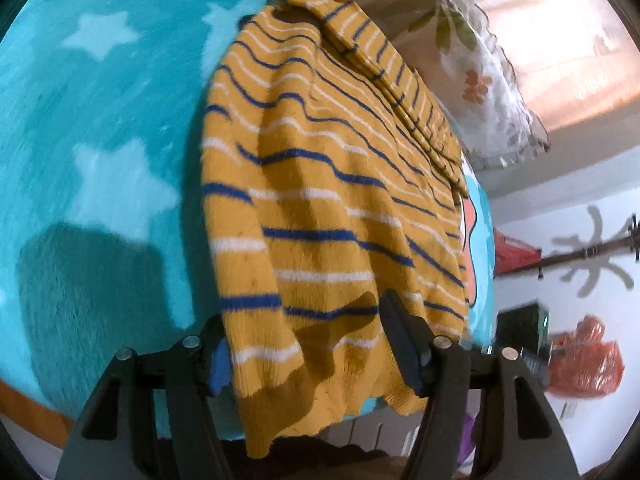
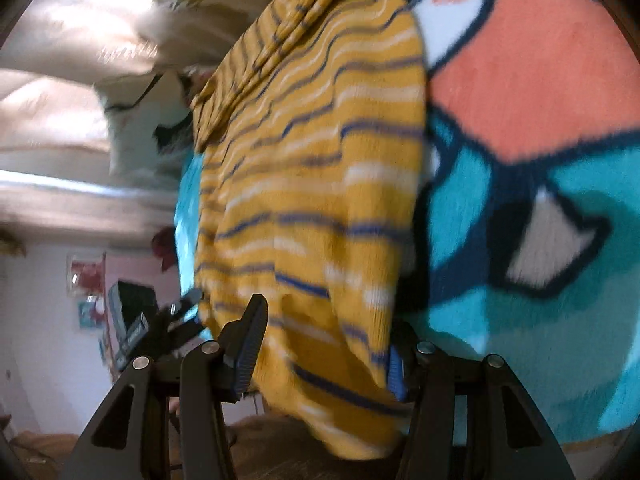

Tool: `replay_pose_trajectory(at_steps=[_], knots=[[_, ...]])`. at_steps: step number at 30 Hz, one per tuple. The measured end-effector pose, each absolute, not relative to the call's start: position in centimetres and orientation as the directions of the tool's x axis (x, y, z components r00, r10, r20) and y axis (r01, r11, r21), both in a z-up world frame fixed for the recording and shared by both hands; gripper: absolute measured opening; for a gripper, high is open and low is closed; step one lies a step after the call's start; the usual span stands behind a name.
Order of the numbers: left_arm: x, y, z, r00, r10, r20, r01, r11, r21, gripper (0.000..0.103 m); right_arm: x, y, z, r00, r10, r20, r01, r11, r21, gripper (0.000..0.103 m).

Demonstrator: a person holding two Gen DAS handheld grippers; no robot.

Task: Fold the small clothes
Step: 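Grasp the sweater hem with the left tool while the right tool holds the sweater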

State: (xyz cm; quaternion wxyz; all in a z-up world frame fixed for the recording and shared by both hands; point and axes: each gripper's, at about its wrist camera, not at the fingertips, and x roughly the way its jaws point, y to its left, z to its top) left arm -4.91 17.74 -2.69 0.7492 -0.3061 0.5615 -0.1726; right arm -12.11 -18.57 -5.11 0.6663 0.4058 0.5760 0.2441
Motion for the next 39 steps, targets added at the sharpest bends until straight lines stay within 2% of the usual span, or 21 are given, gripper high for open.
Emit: replay_pose_trajectory(at_steps=[1,2,4,6,9,10,15,19,24,30,33,39], knots=[[-5.1,17.9,-2.7,0.317,-0.581,-0.750,-0.108,0.763,-0.637,0.046,-12.7,-18.1,-5.3,0.192,0.809,-0.555,0.128,0.540,0.832,0.056],[-5.1,18.1,-2.9,0.317,-0.551,-0.772,-0.135,0.779,-0.612,0.029,-13.2,-17.7,-5.5,0.176,0.820,-0.545,0.112,0.533,0.838,0.056],[-5.0,19.0,-3.4,0.312,-0.542,-0.781,-0.188,0.770,-0.610,0.014,-13.8,-17.1,-5.6,0.170,0.830,-0.531,0.095,0.522,0.848,0.056],[-5.0,19.9,-3.8,0.323,-0.557,-0.765,-0.244,0.732,-0.636,0.010,-13.5,-16.9,-5.5,0.173,0.820,-0.546,0.076,0.541,0.837,0.052],[-5.5,20.1,-3.4,0.344,-0.512,-0.787,-0.280,0.744,-0.607,0.009,-12.5,-16.5,-5.5,0.176,0.784,-0.595,0.070,0.593,0.802,0.020],[-5.9,19.9,-2.8,0.354,-0.484,-0.800,-0.279,0.762,-0.584,0.008,-12.3,-16.6,-5.6,0.177,0.777,-0.605,0.066,0.604,0.795,0.013],[-8.3,20.6,0.5,0.396,-0.409,-0.822,-0.269,0.805,-0.529,0.007,-12.7,-17.0,-4.1,0.142,0.812,-0.566,-0.024,0.575,0.818,0.009],[-11.5,22.0,2.9,0.406,-0.403,-0.820,-0.287,0.796,-0.533,0.007,-14.9,-17.8,-1.8,0.072,0.853,-0.518,-0.088,0.522,0.848,0.008],[-13.9,21.1,1.7,0.356,-0.409,-0.840,-0.317,0.793,-0.521,0.007,-16.2,-18.5,-1.6,0.022,0.860,-0.510,-0.091,0.510,0.855,0.008],[-13.3,20.5,1.2,0.348,-0.413,-0.842,-0.335,0.784,-0.523,0.007,-15.6,-18.6,-4.2,0.010,0.861,-0.509,-0.016,0.509,0.861,0.008],[-12.4,20.3,2.1,0.358,-0.406,-0.841,-0.331,0.787,-0.520,0.007,-15.3,-19.1,-3.6,0.022,0.857,-0.515,-0.028,0.515,0.857,0.008],[-9.1,21.5,4.8,0.395,-0.406,-0.824,-0.308,0.786,-0.535,0.007,-11.8,-20.5,-0.7,0.103,0.876,-0.471,-0.060,0.478,0.876,0.008]])
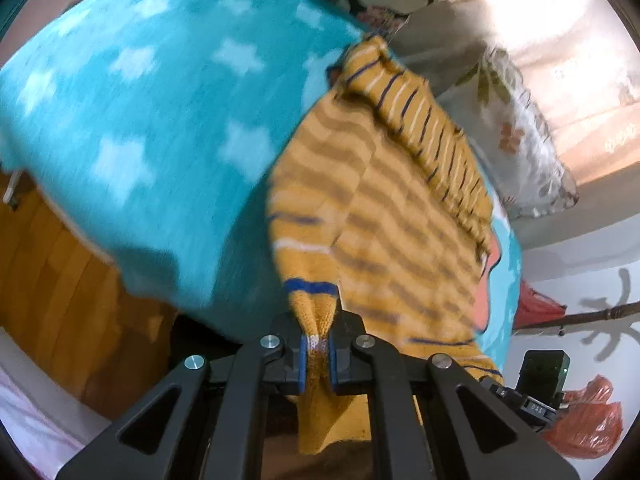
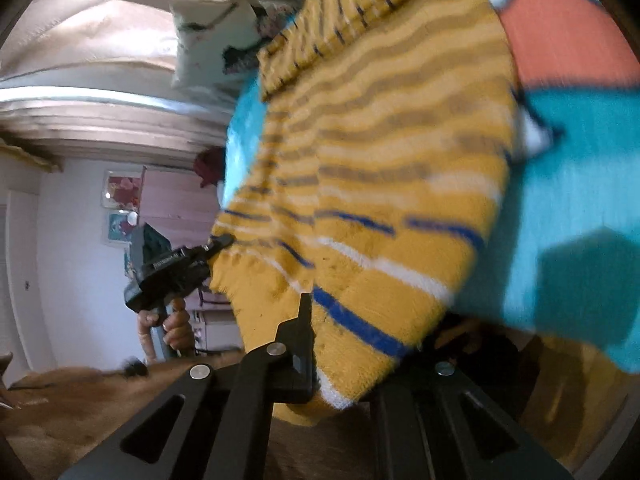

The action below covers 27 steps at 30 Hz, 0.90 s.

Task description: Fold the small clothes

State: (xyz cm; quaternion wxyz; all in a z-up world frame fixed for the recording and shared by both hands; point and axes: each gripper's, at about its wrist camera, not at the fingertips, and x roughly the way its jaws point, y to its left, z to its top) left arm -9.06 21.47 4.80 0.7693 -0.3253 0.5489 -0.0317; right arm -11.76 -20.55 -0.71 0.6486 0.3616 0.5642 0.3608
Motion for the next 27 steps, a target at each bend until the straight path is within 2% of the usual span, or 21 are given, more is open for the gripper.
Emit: replay_pose_trajectory(at_steps=[4,10,16,19,23,25,26,27], knots=[[-2.2,22.0,7.0,0.439,-0.404,-0.803,-0.247,0.804,-0.540,0.007,-7.0,-20.8,1.7,0.190,0.879,-0.437,-0.079,0.458,0.886,0.008],[10.4,20.5,7.1,0.472,-0.385,-0.793,-0.192,0.833,-0.519,0.007,3.9,-20.8,3.8,0.349,0.833,-0.430,-0.052,0.475,0.878,0.008],[20.1,18.8,4.8,0.432,-0.381,-0.817,-0.174,0.854,-0.490,0.007,13.5,-21.8,0.8,0.421,0.776,-0.470,0.103,0.474,0.874,0.009],[22.3,18.6,4.0,0.412,-0.397,-0.820,-0.165,0.853,-0.496,0.008,16.0,-22.2,-0.9,0.430,0.760,-0.487,0.160,0.467,0.870,0.010],[24.5,18.8,2.8,0.391,-0.430,-0.814,-0.184,0.830,-0.527,0.010,17.9,-22.9,-2.8,0.472,0.751,-0.462,0.236,0.397,0.887,0.011],[25.6,19.1,2.2,0.386,-0.451,-0.805,-0.210,0.807,-0.553,0.020,18.4,-23.6,-3.7,0.499,0.743,-0.447,0.274,0.354,0.894,0.014],[26.0,19.2,2.0,0.385,-0.464,-0.798,-0.225,0.791,-0.569,0.032,18.6,-23.7,-3.9,0.505,0.738,-0.449,0.288,0.346,0.893,0.016],[26.3,19.5,1.9,0.389,-0.484,-0.784,-0.241,0.768,-0.593,0.044,18.8,-23.8,-4.3,0.514,0.733,-0.445,0.305,0.329,0.894,0.024]])
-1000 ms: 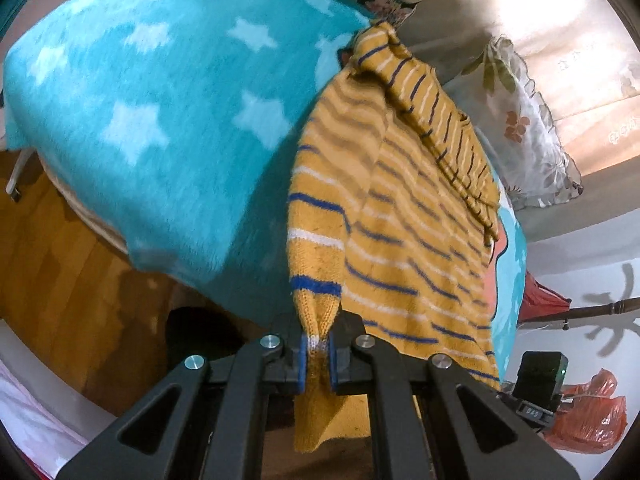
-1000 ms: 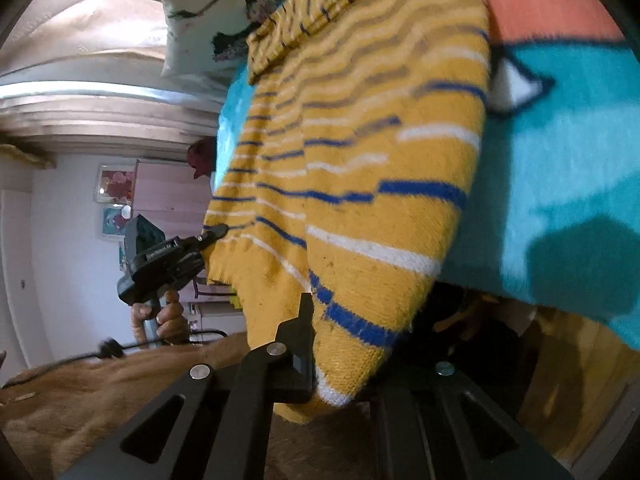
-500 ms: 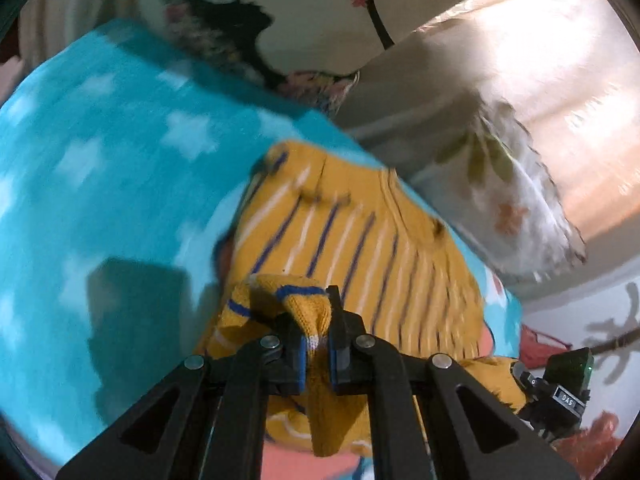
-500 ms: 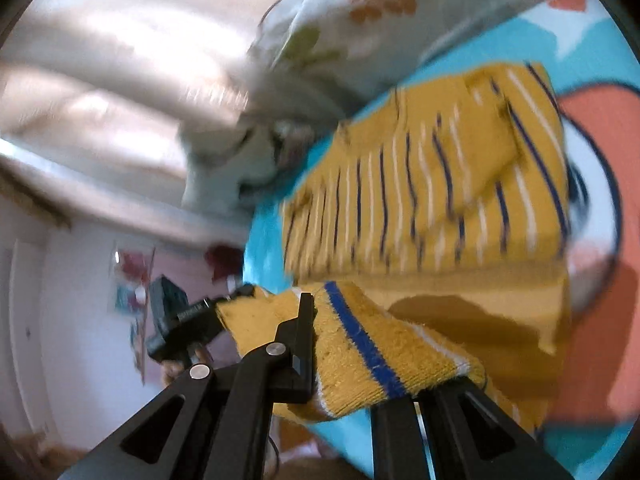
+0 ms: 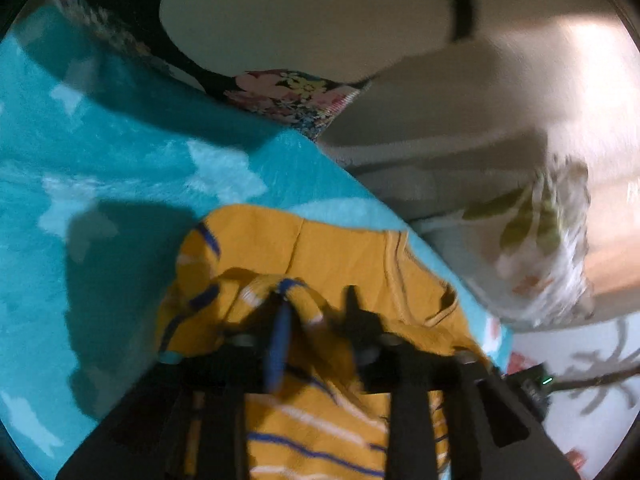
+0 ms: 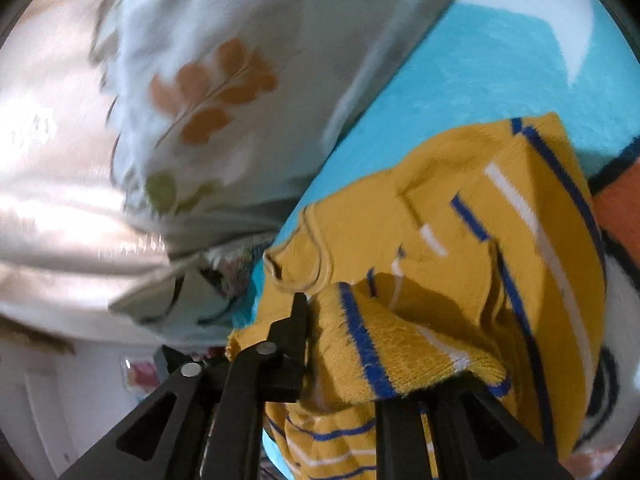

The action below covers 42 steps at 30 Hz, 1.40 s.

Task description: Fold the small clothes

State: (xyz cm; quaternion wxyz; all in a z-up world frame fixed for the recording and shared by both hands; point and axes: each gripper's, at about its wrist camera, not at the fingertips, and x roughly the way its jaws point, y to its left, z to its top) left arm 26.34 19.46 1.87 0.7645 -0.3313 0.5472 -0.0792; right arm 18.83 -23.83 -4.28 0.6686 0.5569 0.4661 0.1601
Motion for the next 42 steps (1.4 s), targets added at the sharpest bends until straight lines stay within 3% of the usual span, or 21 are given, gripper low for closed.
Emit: replay_pose_trajectory(at_steps=[3,5,12,19,22,29,39,40,41,42], knots=[[26.9,19.9,1.9,0.414,-0.530,-0.740,-0.264,0.708,-0.655,0.057,19.2,-24.9,-4.7,0.577,0.714,-0.397,0.330,0.241,0.913,0.050],[27.1,19.8,2.0,0.416,-0.521,-0.745,-0.264,0.715,-0.647,0.058,19.6,-25.7,-5.1,0.608,0.708,-0.359,0.341,0.175,0.924,0.058],[26.3,19.1,2.8,0.404,-0.492,-0.771,-0.235,0.759,-0.607,0.059,21.8,-26.5,-4.9,0.602,0.692,-0.398,0.376,0.194,0.906,0.059],[22.7,18.9,4.4,0.407,-0.384,-0.829,-0.178,0.857,-0.484,0.060,21.0,-30.1,-3.7,0.680,0.631,-0.374,0.360,0.158,0.920,0.074],[20.8,19.3,5.0,0.414,-0.319,-0.853,-0.167,0.894,-0.416,0.061,19.7,-31.7,-2.3,0.692,0.612,-0.384,0.344,0.188,0.920,0.075],[15.4,22.3,4.8,0.428,-0.211,-0.879,-0.189,0.930,-0.316,0.066,12.9,-30.9,1.1,0.506,0.538,-0.674,0.305,0.620,0.723,0.076],[12.3,22.4,1.7,0.372,-0.158,-0.915,-0.134,0.966,-0.221,0.068,5.2,-28.2,-2.3,0.401,0.549,-0.734,0.275,0.692,0.668,0.077],[12.5,22.2,1.3,0.355,-0.153,-0.922,-0.146,0.965,-0.216,0.065,5.1,-28.0,-2.3,0.416,0.538,-0.734,0.259,0.703,0.662,0.078],[12.6,22.2,0.9,0.341,-0.168,-0.925,-0.158,0.959,-0.233,0.039,5.1,-27.7,-2.1,0.416,0.539,-0.732,0.244,0.709,0.661,0.078],[12.7,22.3,0.6,0.321,-0.211,-0.923,-0.171,0.946,-0.275,0.006,5.6,-27.2,-2.1,0.402,0.556,-0.728,0.224,0.711,0.667,0.071]])
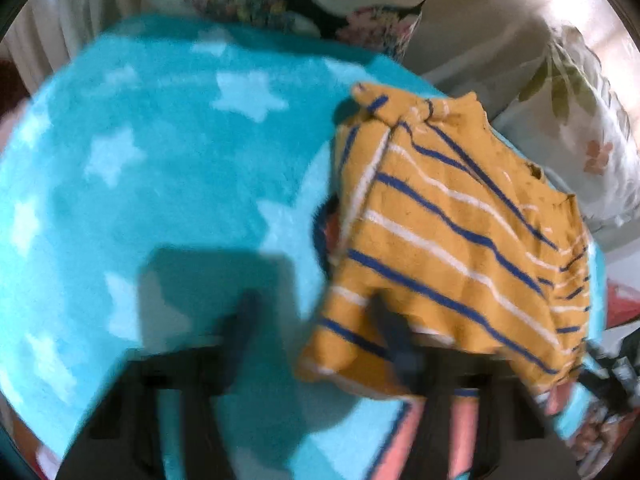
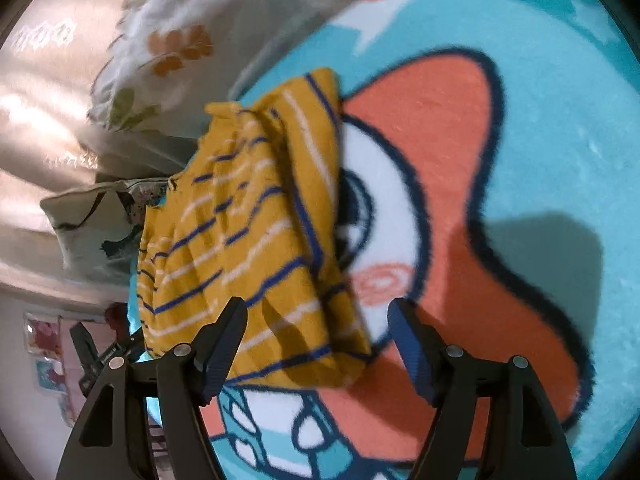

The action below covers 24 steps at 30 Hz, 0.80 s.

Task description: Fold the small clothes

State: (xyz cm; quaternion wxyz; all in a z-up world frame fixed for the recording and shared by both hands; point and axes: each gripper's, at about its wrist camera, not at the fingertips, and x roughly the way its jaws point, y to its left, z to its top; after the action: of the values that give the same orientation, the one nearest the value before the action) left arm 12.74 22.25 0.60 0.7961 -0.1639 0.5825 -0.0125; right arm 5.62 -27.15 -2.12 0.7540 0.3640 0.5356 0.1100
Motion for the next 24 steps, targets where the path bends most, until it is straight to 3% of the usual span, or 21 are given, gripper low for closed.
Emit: replay_pose_trajectory(at_steps=[1,2,3,4,10,13,14,16,20,22,24], knots=[[12.7,22.5,0.3,0.296,-0.241,-0.924,-0.194,0.932,-0.305,0.007,6.0,-26.7,-2.3,0.390,0.558,-0.732,0.222,0.715,0.663,0.043],[12.4,22.9,0.7,0.307,-0.225,-0.925,-0.214,0.931,-0.297,0.006,6.3,-26.4,-2.6,0.377,0.546,-0.748,0.227,0.729,0.646,0.028],[11.9,23.3,1.3,0.323,-0.207,-0.923,-0.223,0.932,-0.287,0.005,6.6,-26.5,-2.6,0.373,0.531,-0.761,0.237,0.738,0.632,0.018],[11.4,23.8,1.9,0.334,-0.202,-0.921,-0.228,0.930,-0.287,0.005,6.4,-27.2,-2.6,0.387,0.522,-0.760,0.256,0.731,0.633,0.015],[9.1,25.7,2.0,0.327,-0.244,-0.913,-0.260,0.905,-0.335,0.005,4.8,-31.0,-2.8,0.392,0.427,-0.815,0.348,0.751,0.561,0.016],[8.2,25.1,2.8,0.352,-0.227,-0.908,-0.266,0.906,-0.329,0.007,3.5,-32.6,-2.2,0.423,0.440,-0.792,0.356,0.723,0.592,0.016],[8.0,24.9,3.1,0.356,-0.218,-0.909,-0.269,0.907,-0.323,0.008,3.2,-33.1,-2.0,0.435,0.437,-0.787,0.351,0.723,0.595,0.019],[7.3,24.8,3.8,0.368,-0.161,-0.916,-0.283,0.919,-0.275,0.009,2.5,-33.8,-0.9,0.467,0.426,-0.775,0.333,0.727,0.600,0.036],[5.4,24.6,6.0,0.409,-0.063,-0.910,-0.306,0.930,-0.202,0.046,2.6,-32.8,1.0,0.494,0.418,-0.762,0.278,0.755,0.595,0.040],[3.8,24.4,7.4,0.439,-0.007,-0.898,-0.321,0.933,-0.164,0.053,3.1,-31.2,2.1,0.503,0.428,-0.751,0.218,0.778,0.589,0.040],[2.9,24.0,8.2,0.453,0.043,-0.890,-0.329,0.936,-0.123,0.069,3.8,-29.3,2.6,0.501,0.447,-0.741,0.167,0.790,0.590,0.040]])
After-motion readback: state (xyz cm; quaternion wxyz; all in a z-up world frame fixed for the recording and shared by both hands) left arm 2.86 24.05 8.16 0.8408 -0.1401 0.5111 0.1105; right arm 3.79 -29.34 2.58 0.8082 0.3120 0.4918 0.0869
